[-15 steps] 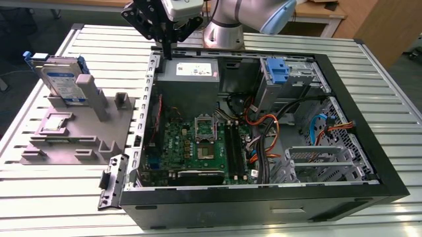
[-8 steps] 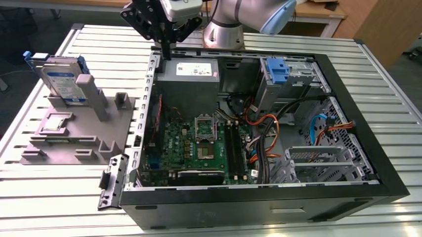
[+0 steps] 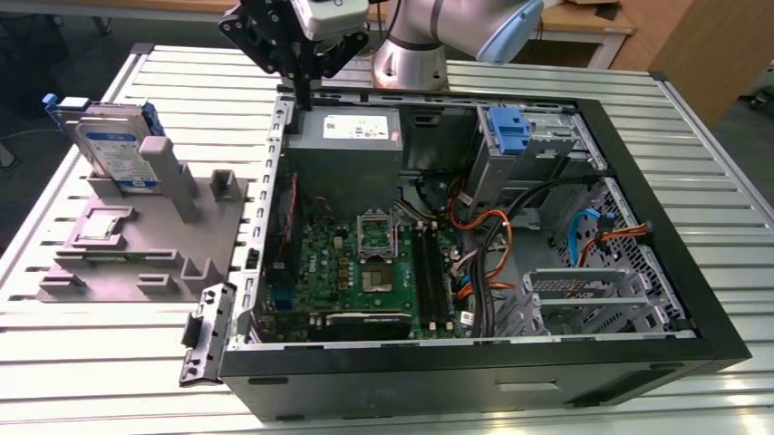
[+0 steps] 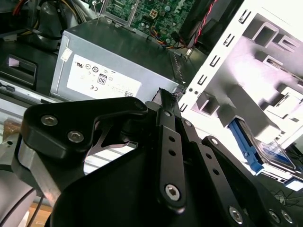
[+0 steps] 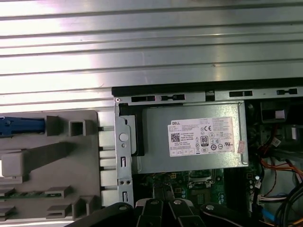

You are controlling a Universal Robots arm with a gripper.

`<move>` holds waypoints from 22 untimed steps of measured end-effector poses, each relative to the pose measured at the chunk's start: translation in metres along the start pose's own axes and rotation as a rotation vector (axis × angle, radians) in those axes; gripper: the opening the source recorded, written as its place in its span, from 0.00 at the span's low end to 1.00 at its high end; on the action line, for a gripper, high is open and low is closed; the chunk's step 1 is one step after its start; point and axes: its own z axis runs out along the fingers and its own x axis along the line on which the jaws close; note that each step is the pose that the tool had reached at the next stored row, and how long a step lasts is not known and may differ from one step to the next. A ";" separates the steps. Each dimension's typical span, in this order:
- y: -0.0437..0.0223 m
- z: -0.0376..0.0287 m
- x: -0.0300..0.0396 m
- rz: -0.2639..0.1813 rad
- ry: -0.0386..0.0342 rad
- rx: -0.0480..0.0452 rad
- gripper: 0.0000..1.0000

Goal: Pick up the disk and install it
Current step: 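Reach for the disk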

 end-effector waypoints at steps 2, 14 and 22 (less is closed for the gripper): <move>0.0000 0.0001 0.0005 0.000 0.0003 0.0000 0.10; -0.0002 0.0009 0.0026 0.000 0.0052 0.0004 0.10; -0.0004 0.0013 0.0039 0.000 0.0073 0.0006 0.10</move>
